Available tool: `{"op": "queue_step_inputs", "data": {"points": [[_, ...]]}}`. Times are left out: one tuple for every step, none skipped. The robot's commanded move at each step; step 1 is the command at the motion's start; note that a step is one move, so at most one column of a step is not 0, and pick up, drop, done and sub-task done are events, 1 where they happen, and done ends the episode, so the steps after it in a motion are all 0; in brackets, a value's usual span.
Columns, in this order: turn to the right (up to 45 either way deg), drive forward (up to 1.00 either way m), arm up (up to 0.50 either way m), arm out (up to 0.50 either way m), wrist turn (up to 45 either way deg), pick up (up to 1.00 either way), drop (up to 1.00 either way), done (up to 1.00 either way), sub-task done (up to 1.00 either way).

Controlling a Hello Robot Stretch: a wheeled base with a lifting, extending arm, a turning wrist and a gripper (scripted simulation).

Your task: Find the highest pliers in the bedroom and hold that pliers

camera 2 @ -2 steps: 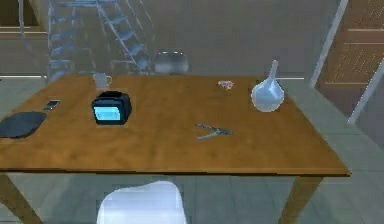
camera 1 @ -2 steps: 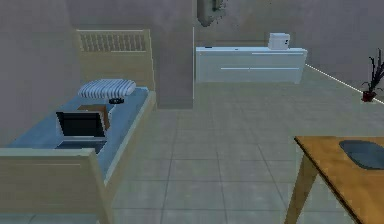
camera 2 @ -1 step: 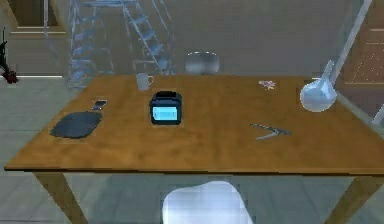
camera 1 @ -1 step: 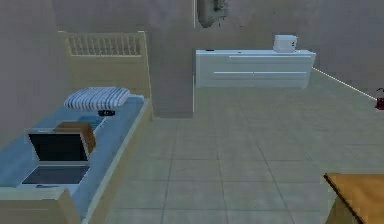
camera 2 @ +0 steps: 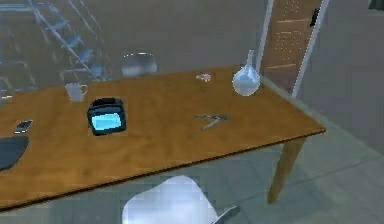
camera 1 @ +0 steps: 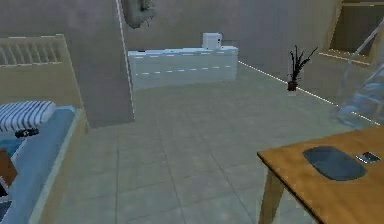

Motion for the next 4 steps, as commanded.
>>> {"op": "queue_step_inputs", "data": {"points": [[3.0,0.00,0.00,0.00,0.0,0.00,0.00,0.00,0.00],[45.0,0.00,0.00,0.00,0.0,0.00,0.00,0.00,0.00],[45.0,0.00,0.00,0.00,0.0,0.00,0.00,0.00,0.00],[45.0,0.00,0.00,0.00,0.0,0.00,0.00,0.00,0.00]]}}
